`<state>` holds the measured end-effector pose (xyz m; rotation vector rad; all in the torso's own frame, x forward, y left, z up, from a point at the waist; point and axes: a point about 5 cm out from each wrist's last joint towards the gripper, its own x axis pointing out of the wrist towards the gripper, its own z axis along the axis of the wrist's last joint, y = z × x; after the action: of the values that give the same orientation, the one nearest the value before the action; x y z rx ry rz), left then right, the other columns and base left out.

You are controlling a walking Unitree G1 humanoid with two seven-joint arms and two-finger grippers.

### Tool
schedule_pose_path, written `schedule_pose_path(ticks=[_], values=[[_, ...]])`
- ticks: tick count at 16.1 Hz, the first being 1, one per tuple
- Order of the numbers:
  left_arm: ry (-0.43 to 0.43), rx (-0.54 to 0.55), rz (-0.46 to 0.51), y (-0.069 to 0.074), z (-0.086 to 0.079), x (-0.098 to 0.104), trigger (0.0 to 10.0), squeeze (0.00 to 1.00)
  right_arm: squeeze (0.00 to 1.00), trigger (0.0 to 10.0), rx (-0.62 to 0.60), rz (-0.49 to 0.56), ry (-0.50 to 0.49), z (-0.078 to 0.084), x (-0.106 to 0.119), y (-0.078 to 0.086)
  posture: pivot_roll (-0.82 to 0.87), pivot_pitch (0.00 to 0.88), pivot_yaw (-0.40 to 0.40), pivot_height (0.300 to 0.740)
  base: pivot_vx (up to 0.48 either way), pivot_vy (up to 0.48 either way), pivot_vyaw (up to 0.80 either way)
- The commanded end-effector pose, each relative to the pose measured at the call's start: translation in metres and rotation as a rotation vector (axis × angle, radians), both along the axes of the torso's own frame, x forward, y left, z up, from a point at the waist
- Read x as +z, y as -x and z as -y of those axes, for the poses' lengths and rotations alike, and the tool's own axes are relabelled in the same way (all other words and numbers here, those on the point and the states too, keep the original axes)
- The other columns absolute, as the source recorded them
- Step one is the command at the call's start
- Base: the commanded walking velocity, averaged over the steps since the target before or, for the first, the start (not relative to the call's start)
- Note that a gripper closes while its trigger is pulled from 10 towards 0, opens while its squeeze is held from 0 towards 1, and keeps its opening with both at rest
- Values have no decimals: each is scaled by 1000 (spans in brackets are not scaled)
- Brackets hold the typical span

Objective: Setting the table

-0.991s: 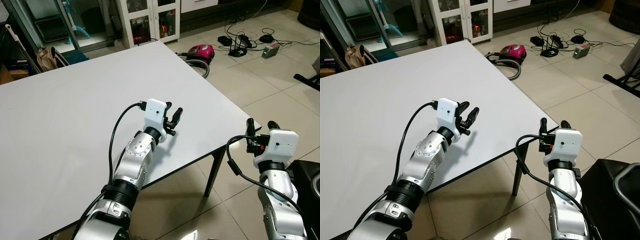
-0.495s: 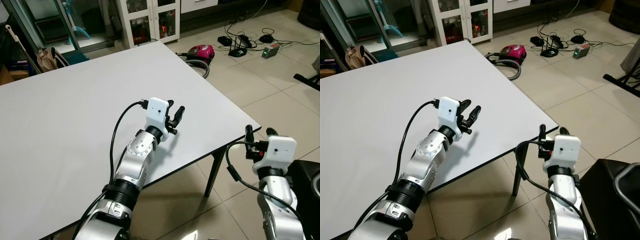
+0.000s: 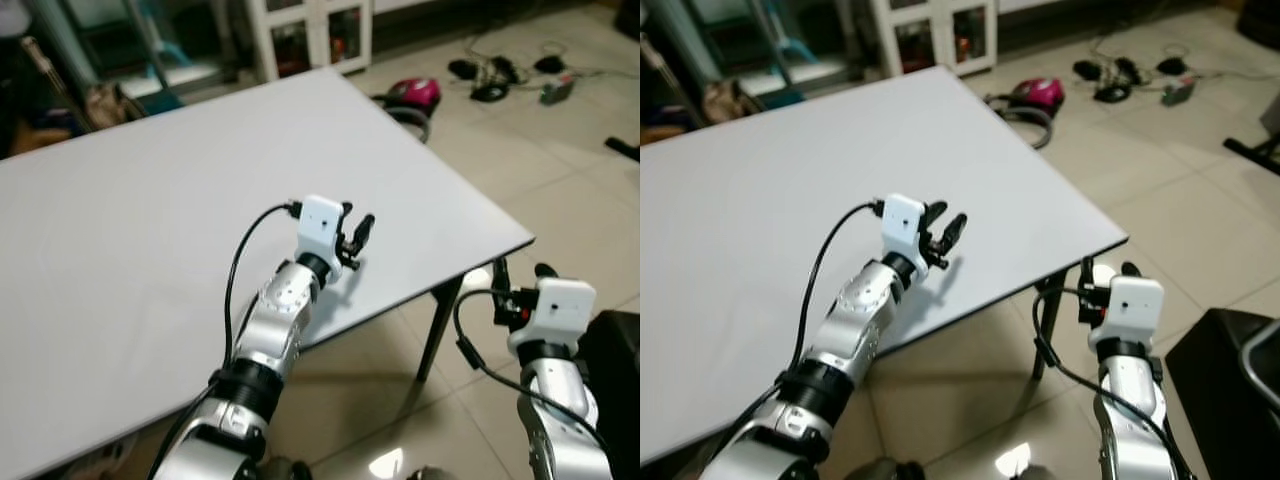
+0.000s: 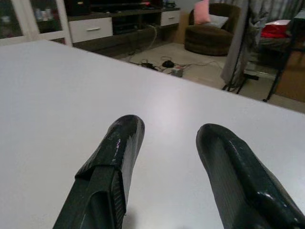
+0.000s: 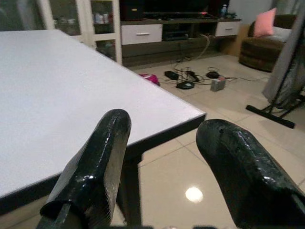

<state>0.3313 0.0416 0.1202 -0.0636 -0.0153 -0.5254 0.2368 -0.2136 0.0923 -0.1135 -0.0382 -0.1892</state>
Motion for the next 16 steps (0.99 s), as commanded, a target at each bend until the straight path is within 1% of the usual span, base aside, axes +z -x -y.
schedule_pose_path(ticks=[1, 4, 8, 13, 16], values=[[-6, 4, 10, -2, -2, 4, 10000, 0, 0, 10000, 3, -1, -5, -2, 1, 0, -152, 0, 132, 740, -244, 0, 0], [-8, 6, 9, -3, -4, 4, 10000, 0, 0, 10000, 1, -7, -9, -3, 0, 1, -151, 0, 135, 740, -244, 0, 0], [-3, 5, 11, -3, -4, 4, 10000, 0, 0, 10000, 1, -6, 3, -4, 0, 2, -154, 0, 136, 740, 0, 0, 0], [15, -26, 14, 3, 0, 3, 10000, 0, 0, 10000, 10, -16, 3, -4, 0, 5, -160, 0, 139, 740, 0, 0, 726], [3, -7, -8, 6, -5, -5, 10000, 0, 0, 10000, 7, -21, 1, -2, -1, 8, -157, 0, 138, 740, 0, 0, 712]])
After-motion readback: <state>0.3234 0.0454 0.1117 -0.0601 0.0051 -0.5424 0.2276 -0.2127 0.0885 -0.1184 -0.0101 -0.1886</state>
